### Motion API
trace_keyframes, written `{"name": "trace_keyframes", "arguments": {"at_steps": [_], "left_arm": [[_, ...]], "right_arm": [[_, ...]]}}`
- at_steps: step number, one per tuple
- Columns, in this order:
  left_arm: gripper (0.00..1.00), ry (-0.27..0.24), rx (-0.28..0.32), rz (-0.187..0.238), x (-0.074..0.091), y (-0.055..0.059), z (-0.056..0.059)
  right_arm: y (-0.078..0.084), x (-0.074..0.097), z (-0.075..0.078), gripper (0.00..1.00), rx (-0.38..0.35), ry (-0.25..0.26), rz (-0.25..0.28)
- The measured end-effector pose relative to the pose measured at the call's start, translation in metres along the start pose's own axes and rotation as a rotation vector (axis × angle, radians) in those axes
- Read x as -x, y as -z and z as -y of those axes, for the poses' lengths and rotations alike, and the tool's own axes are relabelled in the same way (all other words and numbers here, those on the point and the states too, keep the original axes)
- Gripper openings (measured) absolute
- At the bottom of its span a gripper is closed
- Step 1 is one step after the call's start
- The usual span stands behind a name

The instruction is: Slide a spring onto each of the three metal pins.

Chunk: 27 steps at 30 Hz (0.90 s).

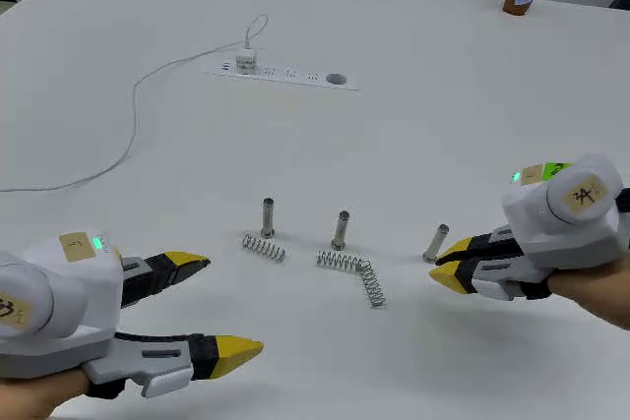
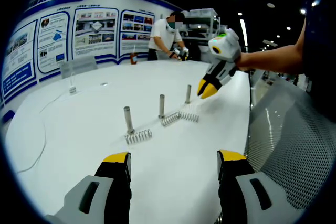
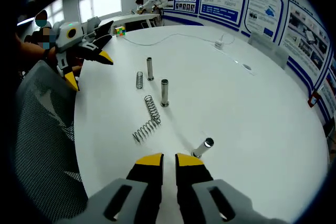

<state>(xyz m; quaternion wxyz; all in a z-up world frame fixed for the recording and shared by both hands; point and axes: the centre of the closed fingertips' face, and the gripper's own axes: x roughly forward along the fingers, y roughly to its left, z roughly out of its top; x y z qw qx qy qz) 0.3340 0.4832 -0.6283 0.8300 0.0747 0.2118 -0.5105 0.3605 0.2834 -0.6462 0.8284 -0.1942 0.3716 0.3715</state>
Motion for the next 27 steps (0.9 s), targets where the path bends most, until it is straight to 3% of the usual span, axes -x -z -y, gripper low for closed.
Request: {"name": "trace_keyframes", "arguments": {"at_steps": [13,22,27], "left_arm": [[0.68,0.004,-0.003,0.001,-0.001,0.000,0.000],[0.68,0.003,-0.004,0.002,0.000,0.000,0.000],[0.68,0.003,-0.003,0.003,-0.001,0.000,0.000]], "right_arm": [[-0.014,-0.013,-0.018,0.15,-0.014,-0.027,0.019],[-0.035,-0.031,-0.022,0.18,-0.046,-0.004,0.025],[-0.038,-0.044,-0.024,0.18,-0.064,0.019,-0.002]]}}
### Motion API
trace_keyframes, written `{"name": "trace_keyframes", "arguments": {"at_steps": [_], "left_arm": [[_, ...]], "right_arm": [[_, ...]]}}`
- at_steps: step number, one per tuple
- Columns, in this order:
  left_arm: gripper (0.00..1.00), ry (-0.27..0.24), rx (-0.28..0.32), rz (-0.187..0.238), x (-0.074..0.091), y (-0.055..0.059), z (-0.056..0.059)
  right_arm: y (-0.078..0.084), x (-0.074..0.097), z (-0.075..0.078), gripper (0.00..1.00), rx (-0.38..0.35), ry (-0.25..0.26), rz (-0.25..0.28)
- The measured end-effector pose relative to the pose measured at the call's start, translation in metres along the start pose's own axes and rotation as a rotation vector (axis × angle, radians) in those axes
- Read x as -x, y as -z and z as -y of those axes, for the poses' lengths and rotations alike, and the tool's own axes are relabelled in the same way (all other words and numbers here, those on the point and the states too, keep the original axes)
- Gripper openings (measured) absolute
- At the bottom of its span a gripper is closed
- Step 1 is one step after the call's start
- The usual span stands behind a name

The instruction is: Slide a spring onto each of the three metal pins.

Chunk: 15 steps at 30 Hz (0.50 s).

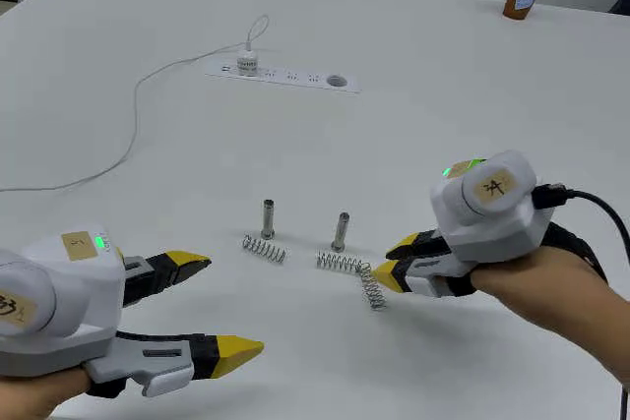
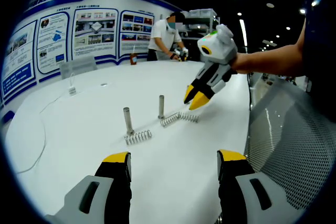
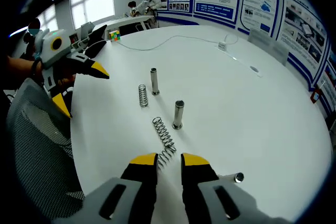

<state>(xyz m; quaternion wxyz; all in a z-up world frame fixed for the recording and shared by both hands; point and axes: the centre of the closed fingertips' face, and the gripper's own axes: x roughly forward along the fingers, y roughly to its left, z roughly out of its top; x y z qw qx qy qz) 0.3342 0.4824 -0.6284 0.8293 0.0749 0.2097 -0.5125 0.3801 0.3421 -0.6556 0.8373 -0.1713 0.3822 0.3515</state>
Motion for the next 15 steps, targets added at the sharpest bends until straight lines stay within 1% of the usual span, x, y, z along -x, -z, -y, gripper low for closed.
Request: {"name": "trace_keyframes", "arguments": {"at_steps": [6,9,12,15], "left_arm": [[0.68,0.000,0.000,-0.002,0.000,0.001,0.000],[0.68,-0.001,0.001,-0.001,0.000,0.001,0.000],[0.68,-0.002,0.000,-0.002,0.001,0.000,0.000],[0.68,-0.005,0.001,-0.005,0.002,0.001,0.000]], "right_arm": [[0.000,-0.014,-0.003,0.19,-0.022,0.016,-0.041],[0.004,-0.021,-0.003,0.19,-0.031,0.026,-0.066],[0.009,-0.024,0.000,0.19,-0.035,0.043,-0.085],[0.012,-0.024,0.001,0.18,-0.044,0.044,-0.099]]}}
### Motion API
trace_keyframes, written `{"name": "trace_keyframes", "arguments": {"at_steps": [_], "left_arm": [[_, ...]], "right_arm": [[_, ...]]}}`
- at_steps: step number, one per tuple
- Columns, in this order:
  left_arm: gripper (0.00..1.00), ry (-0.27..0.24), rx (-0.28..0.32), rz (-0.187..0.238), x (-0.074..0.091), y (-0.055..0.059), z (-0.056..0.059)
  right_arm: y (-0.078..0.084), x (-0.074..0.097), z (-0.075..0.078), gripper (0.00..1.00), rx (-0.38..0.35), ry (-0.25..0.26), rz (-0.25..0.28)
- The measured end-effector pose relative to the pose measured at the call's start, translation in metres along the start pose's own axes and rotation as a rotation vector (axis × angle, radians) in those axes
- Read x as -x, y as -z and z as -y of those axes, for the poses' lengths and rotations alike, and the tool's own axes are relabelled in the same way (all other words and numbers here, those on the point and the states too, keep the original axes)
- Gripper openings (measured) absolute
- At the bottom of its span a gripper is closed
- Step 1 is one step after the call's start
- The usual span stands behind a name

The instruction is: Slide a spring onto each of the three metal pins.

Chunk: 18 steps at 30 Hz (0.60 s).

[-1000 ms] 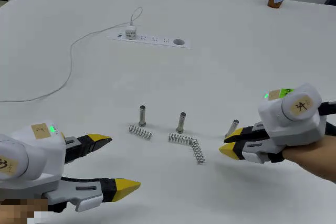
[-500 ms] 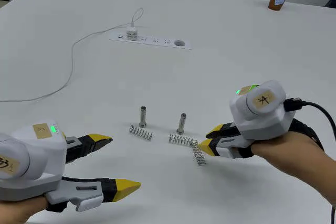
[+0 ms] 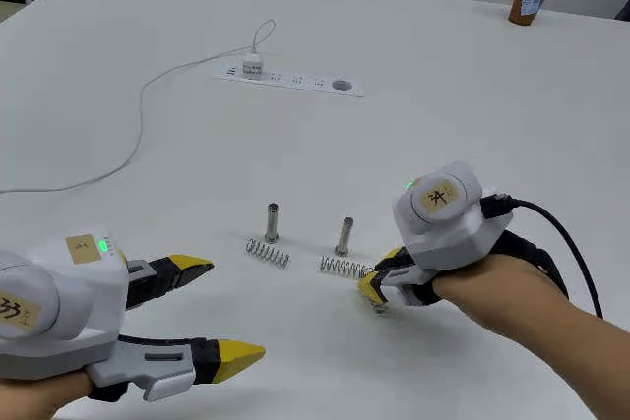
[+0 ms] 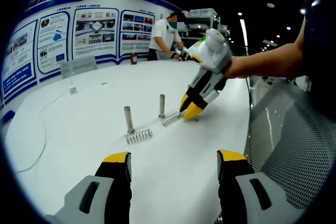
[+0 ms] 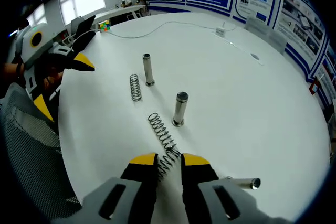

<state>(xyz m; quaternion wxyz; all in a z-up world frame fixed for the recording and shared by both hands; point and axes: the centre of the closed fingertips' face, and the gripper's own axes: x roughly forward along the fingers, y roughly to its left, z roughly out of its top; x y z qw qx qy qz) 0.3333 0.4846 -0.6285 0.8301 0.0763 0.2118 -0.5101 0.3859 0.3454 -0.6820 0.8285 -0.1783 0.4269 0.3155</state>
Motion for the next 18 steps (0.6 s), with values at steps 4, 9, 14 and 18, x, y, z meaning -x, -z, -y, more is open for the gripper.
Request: {"name": "trace_keyframes", "arguments": {"at_steps": [4,9,14,18], "left_arm": [[0.68,0.000,0.000,-0.001,0.000,0.000,0.001],[0.68,0.004,-0.002,-0.003,-0.002,-0.001,0.003],[0.67,0.007,-0.003,-0.003,-0.003,-0.001,0.003],[0.67,0.009,-0.004,-0.006,-0.003,-0.001,0.003]], "right_arm": [[0.005,0.002,0.005,0.18,-0.001,0.006,-0.013],[0.013,0.007,0.010,0.15,-0.006,0.012,-0.028],[0.024,0.014,0.014,0.12,0.011,0.015,-0.052],[0.031,0.019,0.017,0.12,0.018,0.017,-0.066]]}}
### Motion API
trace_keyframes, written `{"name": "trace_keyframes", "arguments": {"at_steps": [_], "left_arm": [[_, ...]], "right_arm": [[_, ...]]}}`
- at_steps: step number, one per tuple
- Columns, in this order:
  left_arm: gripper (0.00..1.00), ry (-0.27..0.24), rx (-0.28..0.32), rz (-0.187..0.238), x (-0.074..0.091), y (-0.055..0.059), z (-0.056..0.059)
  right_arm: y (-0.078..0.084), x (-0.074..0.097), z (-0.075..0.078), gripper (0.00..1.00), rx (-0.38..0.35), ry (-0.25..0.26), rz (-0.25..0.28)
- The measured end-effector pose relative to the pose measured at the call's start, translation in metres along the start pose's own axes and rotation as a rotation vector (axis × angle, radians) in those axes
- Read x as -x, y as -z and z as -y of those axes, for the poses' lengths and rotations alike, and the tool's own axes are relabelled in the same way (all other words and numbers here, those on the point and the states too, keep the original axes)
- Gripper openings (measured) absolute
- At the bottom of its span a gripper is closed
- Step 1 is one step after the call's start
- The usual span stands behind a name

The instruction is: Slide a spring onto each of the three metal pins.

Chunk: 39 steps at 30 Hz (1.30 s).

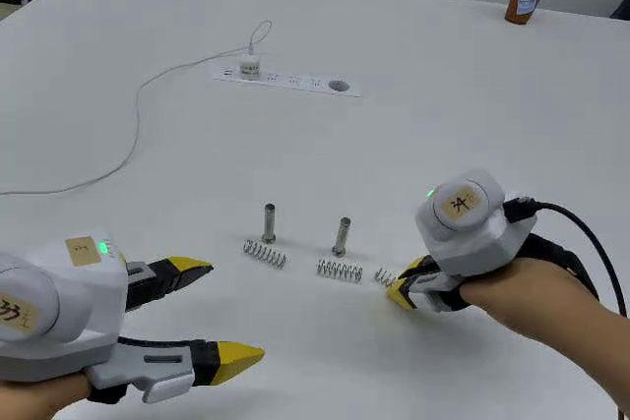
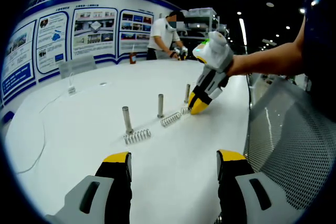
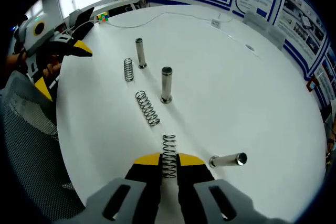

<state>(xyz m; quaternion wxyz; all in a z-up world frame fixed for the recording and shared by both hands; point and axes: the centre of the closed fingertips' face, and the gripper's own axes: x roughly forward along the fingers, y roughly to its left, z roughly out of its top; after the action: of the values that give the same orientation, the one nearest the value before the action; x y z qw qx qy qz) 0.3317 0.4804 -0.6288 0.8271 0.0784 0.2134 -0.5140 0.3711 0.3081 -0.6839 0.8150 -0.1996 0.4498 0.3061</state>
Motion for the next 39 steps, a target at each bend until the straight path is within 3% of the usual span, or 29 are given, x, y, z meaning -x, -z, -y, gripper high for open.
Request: {"name": "trace_keyframes", "arguments": {"at_steps": [10,20,34,39], "left_arm": [[0.67,0.004,0.000,0.002,-0.001,0.000,0.001],[0.67,0.006,0.000,0.002,-0.002,0.000,0.001],[0.67,0.003,0.004,0.005,-0.001,0.001,0.000],[0.67,0.006,0.002,0.006,-0.002,0.000,0.000]], "right_arm": [[0.017,0.009,0.004,0.12,0.011,-0.004,-0.044],[-0.003,0.001,0.000,0.16,0.012,-0.017,-0.018],[-0.003,-0.003,-0.007,0.12,0.010,-0.046,-0.051],[-0.012,0.006,-0.004,0.12,0.011,-0.030,-0.007]]}}
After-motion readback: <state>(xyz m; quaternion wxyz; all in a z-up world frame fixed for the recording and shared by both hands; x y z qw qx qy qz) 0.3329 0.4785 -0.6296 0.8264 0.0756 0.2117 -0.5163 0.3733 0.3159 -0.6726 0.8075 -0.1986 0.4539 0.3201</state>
